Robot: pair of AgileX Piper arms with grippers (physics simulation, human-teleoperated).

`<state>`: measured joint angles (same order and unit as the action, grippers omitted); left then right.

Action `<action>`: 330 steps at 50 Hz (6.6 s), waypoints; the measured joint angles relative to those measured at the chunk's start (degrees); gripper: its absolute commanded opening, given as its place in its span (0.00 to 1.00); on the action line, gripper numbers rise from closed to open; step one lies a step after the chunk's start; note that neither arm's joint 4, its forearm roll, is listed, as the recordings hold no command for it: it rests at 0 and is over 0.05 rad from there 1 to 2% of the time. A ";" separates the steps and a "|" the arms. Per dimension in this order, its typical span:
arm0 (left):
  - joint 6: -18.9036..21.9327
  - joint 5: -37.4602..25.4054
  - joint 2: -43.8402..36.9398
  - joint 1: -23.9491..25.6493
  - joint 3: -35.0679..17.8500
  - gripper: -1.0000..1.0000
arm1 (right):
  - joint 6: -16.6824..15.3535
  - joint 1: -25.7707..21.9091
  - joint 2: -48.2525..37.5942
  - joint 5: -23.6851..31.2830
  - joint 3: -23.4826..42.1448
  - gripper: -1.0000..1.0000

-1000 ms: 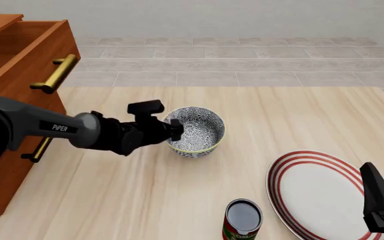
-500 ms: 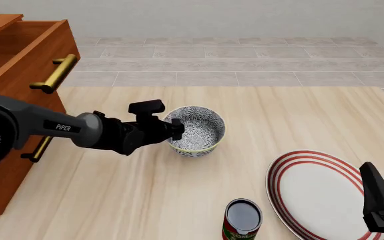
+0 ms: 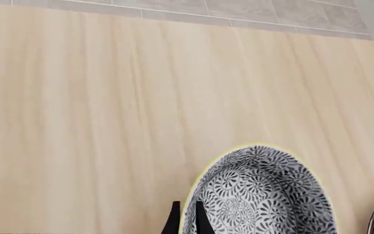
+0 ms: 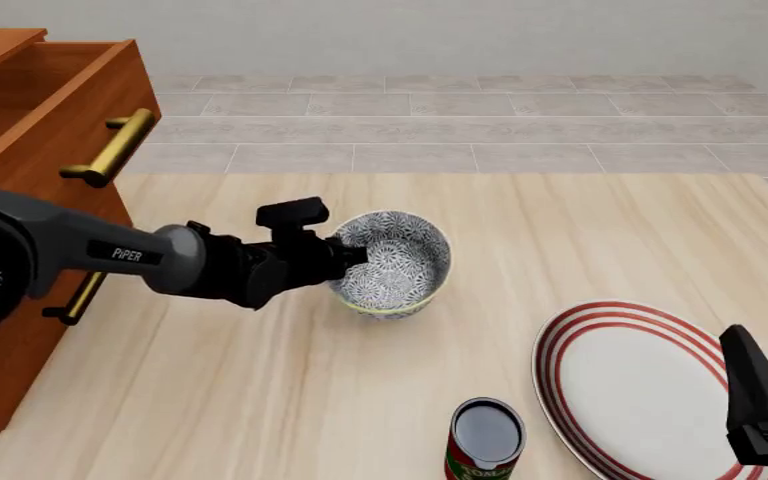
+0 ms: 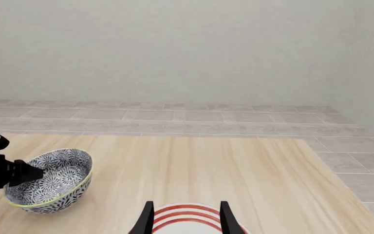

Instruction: Put the bowl on top of the cabinet.

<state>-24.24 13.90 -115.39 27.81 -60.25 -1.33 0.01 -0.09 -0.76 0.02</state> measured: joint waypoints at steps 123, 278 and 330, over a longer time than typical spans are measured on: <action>-4.99 -24.88 29.55 -7.88 -4.54 0.00 | 0.15 -0.68 0.05 -0.23 0.00 1.00; -9.38 -46.85 46.49 -43.48 -16.81 0.00 | -0.77 -2.75 -0.02 0.13 0.00 1.00; -13.88 -51.03 43.33 -59.66 -21.89 0.00 | -1.13 -3.03 0.00 -0.01 0.00 1.00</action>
<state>-38.11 -37.13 -72.06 -31.85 -82.15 -2.45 -3.03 -0.09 -0.77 0.02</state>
